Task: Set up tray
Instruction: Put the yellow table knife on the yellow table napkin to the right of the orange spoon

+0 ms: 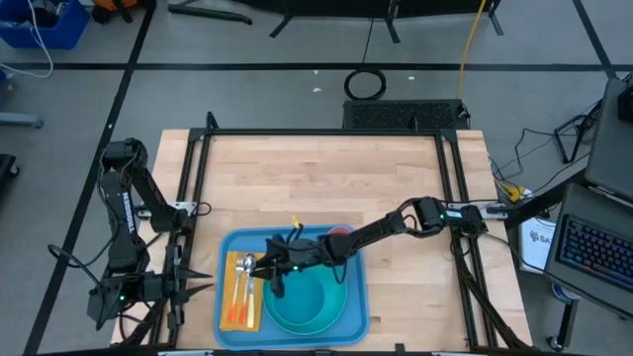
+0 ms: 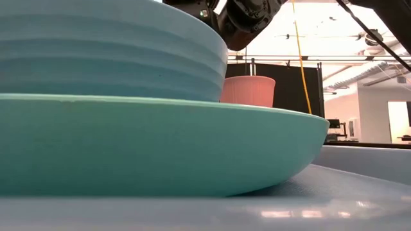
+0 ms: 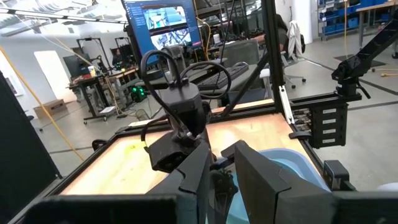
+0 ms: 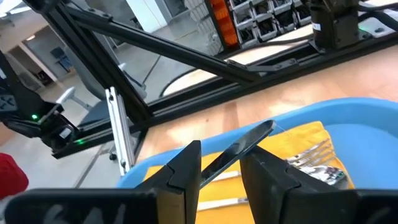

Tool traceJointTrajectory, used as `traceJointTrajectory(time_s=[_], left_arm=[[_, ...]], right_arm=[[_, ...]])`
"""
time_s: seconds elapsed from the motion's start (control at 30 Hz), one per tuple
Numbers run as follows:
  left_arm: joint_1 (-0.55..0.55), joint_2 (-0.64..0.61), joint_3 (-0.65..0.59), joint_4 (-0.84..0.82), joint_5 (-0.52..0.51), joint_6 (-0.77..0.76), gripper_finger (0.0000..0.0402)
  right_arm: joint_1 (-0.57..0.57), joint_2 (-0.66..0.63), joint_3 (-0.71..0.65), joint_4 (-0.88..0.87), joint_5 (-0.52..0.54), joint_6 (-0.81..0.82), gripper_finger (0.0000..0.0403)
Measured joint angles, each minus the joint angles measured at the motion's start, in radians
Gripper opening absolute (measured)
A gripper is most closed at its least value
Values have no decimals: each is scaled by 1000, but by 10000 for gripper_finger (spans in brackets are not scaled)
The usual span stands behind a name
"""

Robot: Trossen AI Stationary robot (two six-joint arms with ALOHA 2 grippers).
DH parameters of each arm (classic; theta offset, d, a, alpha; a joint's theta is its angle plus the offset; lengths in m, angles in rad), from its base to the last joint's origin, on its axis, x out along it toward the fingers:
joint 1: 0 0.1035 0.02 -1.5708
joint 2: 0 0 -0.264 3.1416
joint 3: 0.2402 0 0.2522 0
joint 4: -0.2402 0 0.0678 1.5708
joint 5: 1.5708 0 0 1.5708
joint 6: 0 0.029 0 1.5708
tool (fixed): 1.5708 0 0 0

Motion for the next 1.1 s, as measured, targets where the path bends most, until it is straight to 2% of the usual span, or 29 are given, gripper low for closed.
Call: traceJointTrajectory(time_s=[0.83, 1.1], left_arm=[[0, 0, 0, -52, 1, -55, 81], [0, 0, 0, -53, 1, -55, 81]], right_arm=[[-36, 0, 0, -96, -83, -43, 103], [-39, 0, 0, -114, -81, -58, 103]])
